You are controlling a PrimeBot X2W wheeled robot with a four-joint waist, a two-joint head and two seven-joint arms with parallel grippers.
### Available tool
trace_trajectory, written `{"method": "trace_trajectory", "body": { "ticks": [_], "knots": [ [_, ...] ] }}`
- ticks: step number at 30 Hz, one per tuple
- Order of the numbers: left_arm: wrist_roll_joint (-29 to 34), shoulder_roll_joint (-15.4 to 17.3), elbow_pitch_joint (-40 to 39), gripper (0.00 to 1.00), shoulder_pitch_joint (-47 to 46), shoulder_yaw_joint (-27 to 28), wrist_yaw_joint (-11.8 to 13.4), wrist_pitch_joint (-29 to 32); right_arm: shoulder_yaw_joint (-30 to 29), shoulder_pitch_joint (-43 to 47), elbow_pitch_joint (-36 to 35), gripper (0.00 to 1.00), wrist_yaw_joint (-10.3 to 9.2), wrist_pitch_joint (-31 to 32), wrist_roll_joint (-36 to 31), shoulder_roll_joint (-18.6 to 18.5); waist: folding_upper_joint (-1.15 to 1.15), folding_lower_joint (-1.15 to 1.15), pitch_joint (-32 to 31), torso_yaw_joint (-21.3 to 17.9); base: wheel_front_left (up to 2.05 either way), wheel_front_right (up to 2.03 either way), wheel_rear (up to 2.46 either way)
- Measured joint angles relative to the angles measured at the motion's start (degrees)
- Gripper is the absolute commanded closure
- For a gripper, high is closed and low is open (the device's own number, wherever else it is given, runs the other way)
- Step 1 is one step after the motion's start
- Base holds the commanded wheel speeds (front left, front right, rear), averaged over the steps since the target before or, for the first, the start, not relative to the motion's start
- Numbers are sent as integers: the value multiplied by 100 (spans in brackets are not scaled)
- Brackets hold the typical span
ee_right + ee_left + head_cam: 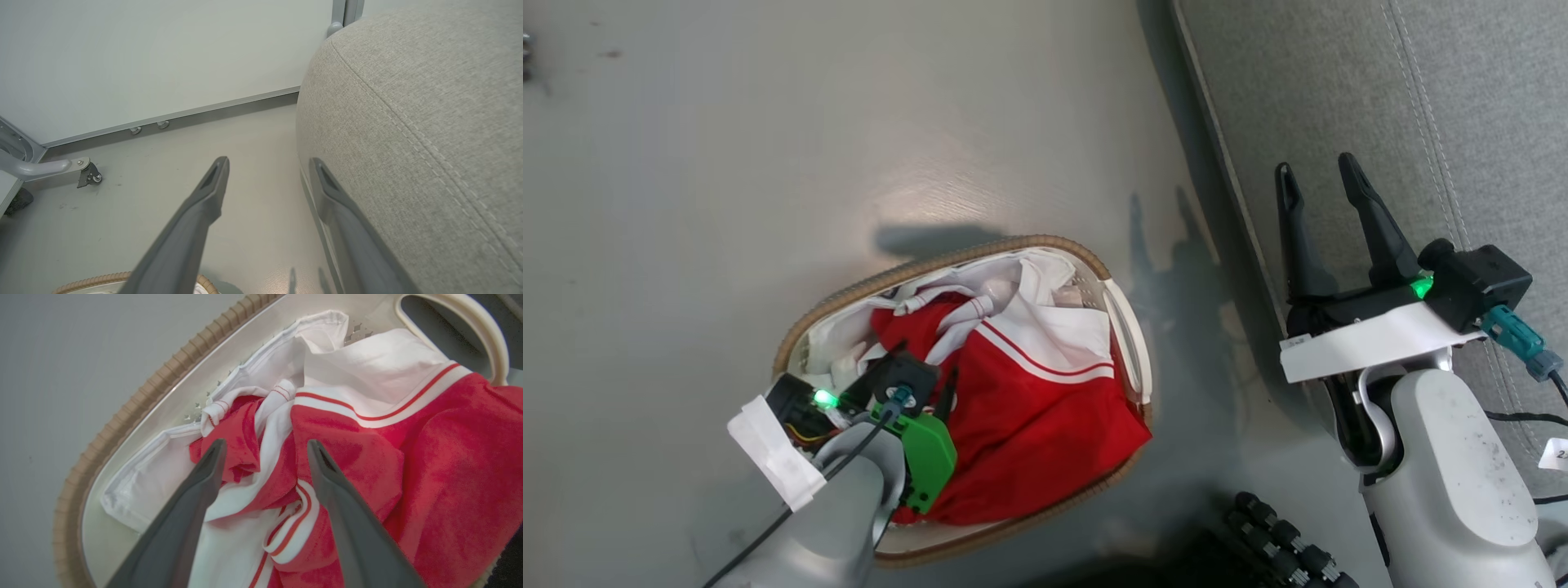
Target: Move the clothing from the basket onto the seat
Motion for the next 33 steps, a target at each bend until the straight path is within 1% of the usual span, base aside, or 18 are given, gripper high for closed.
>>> {"method": "trace_trajectory", "body": {
  "ticks": [5,8,12,14,15,16,17,18,19,20,27,33],
  "knots": [
    [-112,54,387,0,-275,157,310,1,113,-48,-30,0,0,0,154,0,0,0,241,-210,0,0,0],
    [-211,131,485,0,-370,268,461,0,170,-48,-33,0,0,-1,215,1,0,0,354,-305,0,0,0],
    [-288,182,633,0,-449,330,580,0,227,-50,-35,0,0,0,282,1,0,0,472,-406,0,0,0],
    [-297,194,687,0,-483,332,598,0,243,-63,-35,0,0,-1,321,1,0,0,515,-443,0,0,0],
    [-305,198,717,15,-501,332,594,0,249,-68,-35,0,0,-1,332,1,0,0,533,-460,0,0,0],
    [-322,197,742,42,-511,333,593,1,254,-69,-35,0,0,0,345,1,0,0,545,-471,0,0,0],
    [-338,196,766,59,-521,331,592,0,256,-69,-34,0,0,0,358,1,0,0,556,-483,0,0,0],
    [-349,193,772,74,-527,334,569,0,256,-70,-31,0,0,0,360,1,0,0,558,-489,0,0,0],
    [-370,186,758,91,-530,333,549,1,256,-70,-24,0,0,0,361,1,0,0,550,-490,0,0,0],
    [-390,177,721,100,-529,330,541,1,254,-70,-18,0,0,-1,361,2,0,0,539,-487,0,0,0],
    [-504,111,350,100,-388,307,425,0,198,-69,70,0,0,-1,307,2,0,0,337,-404,0,0,0],
    [-586,46,-93,100,-85,215,236,1,56,-25,162,0,0,-1,67,5,0,0,28,-260,0,0,0]
  ]
}}
